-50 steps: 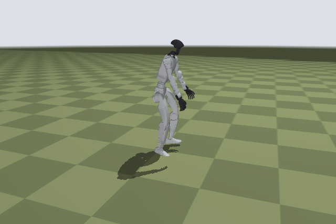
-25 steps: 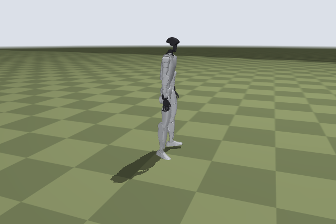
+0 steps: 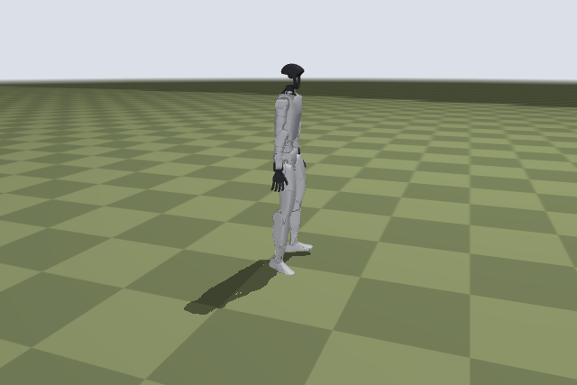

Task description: Upper body actions

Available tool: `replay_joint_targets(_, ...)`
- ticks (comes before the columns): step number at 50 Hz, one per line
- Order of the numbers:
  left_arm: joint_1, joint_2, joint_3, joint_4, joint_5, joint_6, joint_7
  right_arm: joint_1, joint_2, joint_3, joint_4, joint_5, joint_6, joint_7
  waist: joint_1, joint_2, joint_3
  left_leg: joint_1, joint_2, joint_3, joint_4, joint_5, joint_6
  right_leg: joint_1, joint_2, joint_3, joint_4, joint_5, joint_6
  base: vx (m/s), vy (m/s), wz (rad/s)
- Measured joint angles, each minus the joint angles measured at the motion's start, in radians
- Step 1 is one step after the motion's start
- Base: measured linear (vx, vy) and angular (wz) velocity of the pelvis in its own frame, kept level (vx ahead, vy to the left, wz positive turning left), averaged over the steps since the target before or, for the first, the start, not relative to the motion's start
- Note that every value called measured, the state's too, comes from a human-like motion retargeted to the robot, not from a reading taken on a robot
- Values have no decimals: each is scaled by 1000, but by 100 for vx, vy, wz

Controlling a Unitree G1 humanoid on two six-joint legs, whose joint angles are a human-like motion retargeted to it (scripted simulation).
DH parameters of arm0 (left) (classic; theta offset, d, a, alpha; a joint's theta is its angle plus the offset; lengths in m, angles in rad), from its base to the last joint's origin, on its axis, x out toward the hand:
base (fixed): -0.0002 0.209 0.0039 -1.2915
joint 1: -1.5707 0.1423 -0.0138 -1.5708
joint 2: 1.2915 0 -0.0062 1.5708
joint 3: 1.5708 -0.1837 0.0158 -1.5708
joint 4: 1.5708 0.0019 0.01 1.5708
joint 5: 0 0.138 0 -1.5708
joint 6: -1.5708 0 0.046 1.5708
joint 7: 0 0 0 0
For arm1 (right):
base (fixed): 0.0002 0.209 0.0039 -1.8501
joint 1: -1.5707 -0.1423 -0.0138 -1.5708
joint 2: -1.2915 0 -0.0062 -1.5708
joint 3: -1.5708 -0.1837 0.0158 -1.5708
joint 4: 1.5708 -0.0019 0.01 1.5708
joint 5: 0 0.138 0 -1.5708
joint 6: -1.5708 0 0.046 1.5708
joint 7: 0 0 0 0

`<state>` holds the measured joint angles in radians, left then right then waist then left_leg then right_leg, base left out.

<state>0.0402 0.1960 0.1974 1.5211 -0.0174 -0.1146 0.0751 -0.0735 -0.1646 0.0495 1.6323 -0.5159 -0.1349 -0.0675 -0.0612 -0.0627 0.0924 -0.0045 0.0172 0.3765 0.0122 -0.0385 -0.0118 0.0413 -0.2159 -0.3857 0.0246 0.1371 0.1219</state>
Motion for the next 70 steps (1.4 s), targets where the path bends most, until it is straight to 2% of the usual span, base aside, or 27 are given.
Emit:
replay_joint_targets(11,-107,11,-37,-63,8,-17,17,-124,49,88,-221,-52,-12,170,15,2,-10,7,6,3,-3,4,-7,1,10,6,-3,-2,-9,0,0,0)
replay_joint_targets(20,-148,24,-71,10,61,19,-14,-161,69,101,-130,-37,-41,157,4,8,-19,9,8,-16,0,5,-9,16,18,-7,-2,-13,-13,0,0,0)
replay_joint_targets(25,-178,33,-88,26,80,35,-29,-174,65,98,-90,-24,-38,140,9,7,4,-4,15,-25,23,-1,-12,14,16,-16,22,-32,-12,-1,-1,2)
replay_joint_targets(30,-251,38,-67,30,61,46,-13,-224,50,90,-83,-52,-42,94,14,20,28,-94,57,-42,123,-38,-27,-58,12,9,124,-83,2,-14,-6,11)
replay_joint_targets(37,-402,66,-47,-25,34,37,0,-361,18,61,-88,-84,-41,73,49,25,129,-299,147,-96,442,-166,-66,-233,4,51,400,-208,10,-24,-9,-12)
replay_joint_targets(42,-471,81,-46,-40,58,36,4,-422,1,40,-73,-117,-28,61,71,28,165,-409,184,-110,621,-248,-76,-338,11,81,566,-285,0,-13,-5,-12)
replay_joint_targets(50,-453,72,-29,-26,63,31,7,-411,17,56,-100,-154,-27,60,93,27,188,-413,194,-118,660,-270,-83,-352,29,122,603,-299,-2,-2,-1,-19)
replay_joint_targets(55,-393,68,-26,-17,80,46,-9,-361,19,72,-103,-201,-26,48,94,17,177,-332,164,-101,520,-205,-69,-280,36,119,479,-239,-6,6,-1,-1)
replay_joint_targets(58,-325,47,-9,-59,73,53,-32,-277,17,58,-153,-223,-22,43,83,9,154,-258,129,-75,353,-116,-51,-208,36,101,323,-161,-9,9,-2,38)
replay_joint_targets(64,-174,-6,-16,-120,-3,-9,-45,-76,-23,53,-262,-192,-60,21,48,-8,94,-101,45,-18,28,46,-42,-61,-1,2,38,-22,-1,11,3,47)
replay_joint_targets(67,-73,-13,-25,-123,18,-33,-40,0,-43,54,-234,-232,-74,2,35,-4,27,-54,28,60,-34,53,-45,-22,7,-109,-24,-13,-2,29,16,-9)
replay_joint_targets(68,-34,-15,-12,-119,50,-34,-42,15,-50,50,-204,-278,-65,-9,15,2,-22,-89,23,17,-26,47,-36,-54,12,-72,-22,-16,-12,20,17,8)
replay_joint_targets(70,-10,-17,5,-91,100,-13,-46,21,-55,23,-146,-340,-16,-27,-2,14,-53,-133,23,-57,-3,41,-31,-98,9,17,1,-18,-16,7,11,8)
